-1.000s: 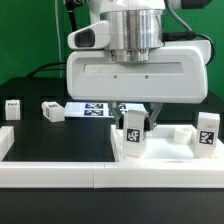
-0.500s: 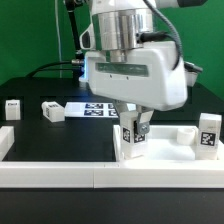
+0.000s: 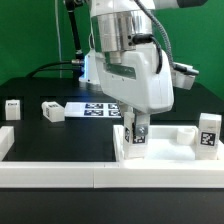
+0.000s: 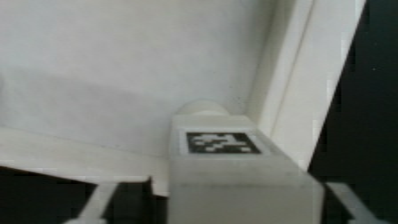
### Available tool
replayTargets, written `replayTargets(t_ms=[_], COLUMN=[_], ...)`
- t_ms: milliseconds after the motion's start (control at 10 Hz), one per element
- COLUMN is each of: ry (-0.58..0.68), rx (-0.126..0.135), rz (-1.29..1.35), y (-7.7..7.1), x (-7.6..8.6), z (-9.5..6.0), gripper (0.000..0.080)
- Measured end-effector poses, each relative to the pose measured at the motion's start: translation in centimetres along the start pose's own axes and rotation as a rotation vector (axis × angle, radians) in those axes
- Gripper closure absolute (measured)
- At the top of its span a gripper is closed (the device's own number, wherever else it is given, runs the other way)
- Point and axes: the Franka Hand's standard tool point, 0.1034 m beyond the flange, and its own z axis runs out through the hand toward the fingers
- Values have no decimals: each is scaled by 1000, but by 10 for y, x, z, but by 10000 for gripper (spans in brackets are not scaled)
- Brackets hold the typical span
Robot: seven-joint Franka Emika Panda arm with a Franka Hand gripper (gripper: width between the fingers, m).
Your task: Assemble square table
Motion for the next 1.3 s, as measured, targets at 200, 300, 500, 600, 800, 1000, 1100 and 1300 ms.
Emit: replayTargets(t_ms=[200,300,500,600,800,1000,1100,1300], ry=[10,14,13,14,20,23,24,25], rx=[-12,-17,-20,-24,-56,-86,-86,-85], rz=[-338,-443,-570,-649,-1011,-1262,-1250,-1217], y=[-3,-4,-2,-2,0,0,1,1], x=[-7,-11,-8,-8,-3,-4,-3,-3], z=[-2,-3,-2,-2,-4,-4,-4,-4], gripper=[278,174,157,151,150,150,150,273])
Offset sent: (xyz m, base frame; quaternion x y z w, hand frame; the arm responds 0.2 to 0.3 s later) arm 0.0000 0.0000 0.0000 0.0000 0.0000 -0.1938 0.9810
